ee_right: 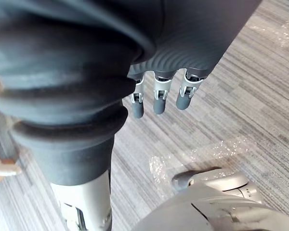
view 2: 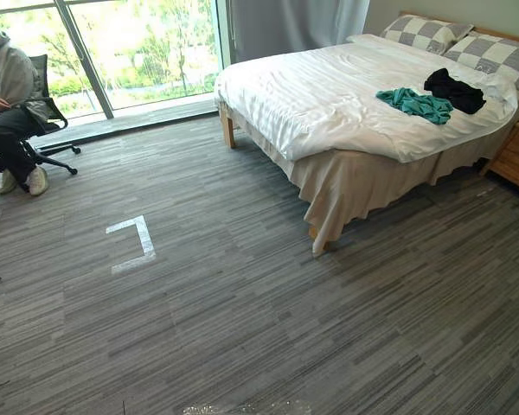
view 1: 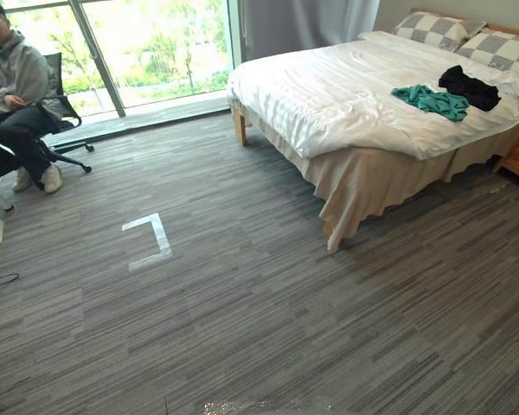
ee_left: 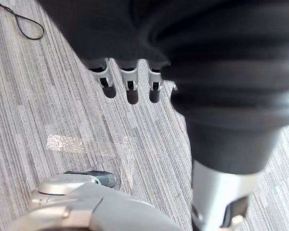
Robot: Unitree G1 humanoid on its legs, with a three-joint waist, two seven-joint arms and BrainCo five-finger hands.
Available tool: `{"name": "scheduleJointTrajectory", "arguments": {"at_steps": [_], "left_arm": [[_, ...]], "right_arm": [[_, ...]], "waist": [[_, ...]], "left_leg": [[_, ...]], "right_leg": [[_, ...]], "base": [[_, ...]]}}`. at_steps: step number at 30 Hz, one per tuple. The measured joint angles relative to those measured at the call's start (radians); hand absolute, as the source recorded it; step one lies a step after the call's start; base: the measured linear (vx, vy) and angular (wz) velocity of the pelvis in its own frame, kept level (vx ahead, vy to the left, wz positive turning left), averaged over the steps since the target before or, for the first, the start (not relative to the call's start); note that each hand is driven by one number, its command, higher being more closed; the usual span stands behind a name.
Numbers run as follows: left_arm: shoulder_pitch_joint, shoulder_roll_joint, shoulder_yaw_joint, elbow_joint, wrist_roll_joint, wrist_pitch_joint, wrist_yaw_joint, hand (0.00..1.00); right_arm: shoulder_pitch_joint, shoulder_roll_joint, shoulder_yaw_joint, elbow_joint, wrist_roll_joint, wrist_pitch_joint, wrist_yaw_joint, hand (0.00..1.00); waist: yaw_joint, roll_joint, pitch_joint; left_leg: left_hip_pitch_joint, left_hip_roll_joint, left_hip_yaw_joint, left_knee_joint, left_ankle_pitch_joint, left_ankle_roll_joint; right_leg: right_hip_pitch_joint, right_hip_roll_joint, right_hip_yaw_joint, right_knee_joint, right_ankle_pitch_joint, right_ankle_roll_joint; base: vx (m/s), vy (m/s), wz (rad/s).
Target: Tidy the bed and pick cloth on bed and put in laundry
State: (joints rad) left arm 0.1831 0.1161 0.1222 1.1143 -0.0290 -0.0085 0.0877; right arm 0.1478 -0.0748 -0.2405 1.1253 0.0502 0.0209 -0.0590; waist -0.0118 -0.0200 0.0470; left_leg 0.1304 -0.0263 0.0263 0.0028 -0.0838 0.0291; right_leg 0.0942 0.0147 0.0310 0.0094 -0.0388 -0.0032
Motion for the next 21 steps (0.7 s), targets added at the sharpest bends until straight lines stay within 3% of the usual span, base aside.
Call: {"name": "scheduleJointTrajectory", "arguments": {"at_steps": [21], "left_arm": [[-0.024, 0.001, 0.0, 0.026, 0.0, 0.0, 0.0, 0.0]], "right_arm": [[-0.012, 0.006, -0.046, 0.029, 0.031, -0.002, -0.002, 0.0]], "waist": [[-0.002, 0.004, 0.013]], "left_leg": [[0.04, -0.007, 0.007, -0.061, 0.023, 0.002]], "right_leg": [[0.022, -0.006, 0.007, -0.032, 0.008, 0.012]], "base": [[-0.01, -0.007, -0.01]]}}
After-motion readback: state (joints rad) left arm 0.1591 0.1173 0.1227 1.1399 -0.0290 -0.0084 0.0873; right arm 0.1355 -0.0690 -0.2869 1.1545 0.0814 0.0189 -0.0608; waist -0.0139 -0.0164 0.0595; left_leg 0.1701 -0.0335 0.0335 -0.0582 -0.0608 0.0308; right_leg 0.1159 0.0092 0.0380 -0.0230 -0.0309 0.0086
